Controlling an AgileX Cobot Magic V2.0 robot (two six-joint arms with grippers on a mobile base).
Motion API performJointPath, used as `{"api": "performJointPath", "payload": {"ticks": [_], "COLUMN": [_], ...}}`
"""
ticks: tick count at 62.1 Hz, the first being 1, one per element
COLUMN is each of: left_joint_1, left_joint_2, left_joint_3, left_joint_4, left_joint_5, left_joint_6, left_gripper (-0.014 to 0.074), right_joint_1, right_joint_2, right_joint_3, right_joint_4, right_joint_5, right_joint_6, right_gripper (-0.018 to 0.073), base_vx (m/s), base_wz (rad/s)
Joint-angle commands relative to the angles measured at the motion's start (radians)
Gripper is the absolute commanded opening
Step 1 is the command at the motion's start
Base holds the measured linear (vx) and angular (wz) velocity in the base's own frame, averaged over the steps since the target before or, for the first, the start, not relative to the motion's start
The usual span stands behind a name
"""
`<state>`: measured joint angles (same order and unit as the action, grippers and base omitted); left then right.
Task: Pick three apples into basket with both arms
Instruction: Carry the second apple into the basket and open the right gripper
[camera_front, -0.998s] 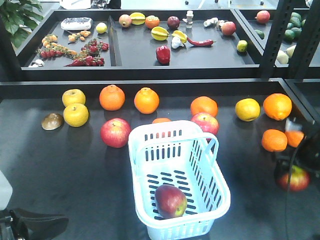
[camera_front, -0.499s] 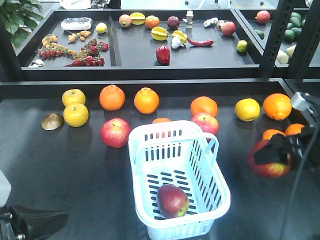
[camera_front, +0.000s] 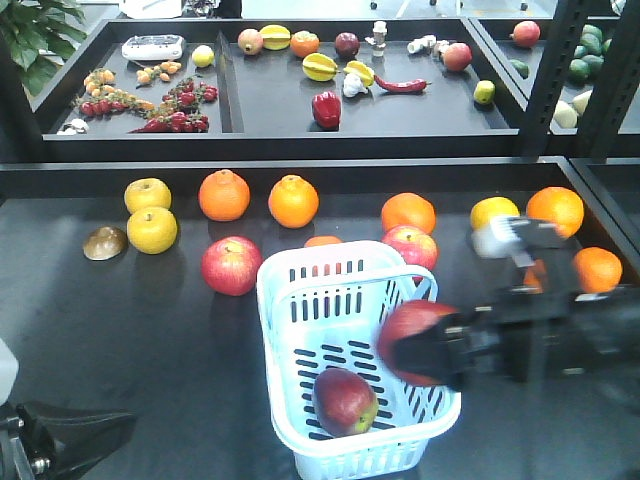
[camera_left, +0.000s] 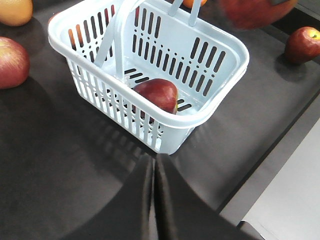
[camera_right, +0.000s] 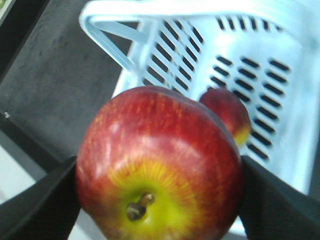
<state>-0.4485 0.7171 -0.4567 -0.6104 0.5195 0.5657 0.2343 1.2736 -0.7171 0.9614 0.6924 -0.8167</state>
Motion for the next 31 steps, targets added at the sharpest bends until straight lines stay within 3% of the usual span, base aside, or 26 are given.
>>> {"api": "performJointPath", "payload": {"ticks": [1, 13, 25, 31], "left_joint_1": [-0.003, -0.003, -0.003, -0.003], "left_joint_2": [0.004, 0.004, 0.004, 0.004], "left_joint_3": [-0.024, -0.024, -0.024, -0.024], "left_joint_4": [-0.030, -0.031, -0.031, -0.031], "left_joint_5": [-0.050, -0.028, -0.004, -0.005], "left_joint_6": [-0.008, -0.008, -0.008, -0.008], "left_gripper": [-0.0006, -0.0006, -0.0006, -0.0006], "right_joint_1": [0.093, 0.138, 0.138, 0.138], "right_joint_2": [0.021, 0.116, 0.189, 0.198], "right_joint_3": [-0.023, -0.039, -0.086, -0.105], "right_joint_4": [0.042, 0.042, 0.040, 0.042], "right_joint_5": [-0.136, -0.234, -0.239, -0.235], "right_joint_6": [-0.003, -0.034, -0.036, -0.031], "right_gripper": [0.0038, 0.0211, 0.0549, 0.0668], "base_vx": [0.00, 0.00, 0.00, 0.00], "base_wz": [0.00, 0.00, 0.00, 0.00]}}
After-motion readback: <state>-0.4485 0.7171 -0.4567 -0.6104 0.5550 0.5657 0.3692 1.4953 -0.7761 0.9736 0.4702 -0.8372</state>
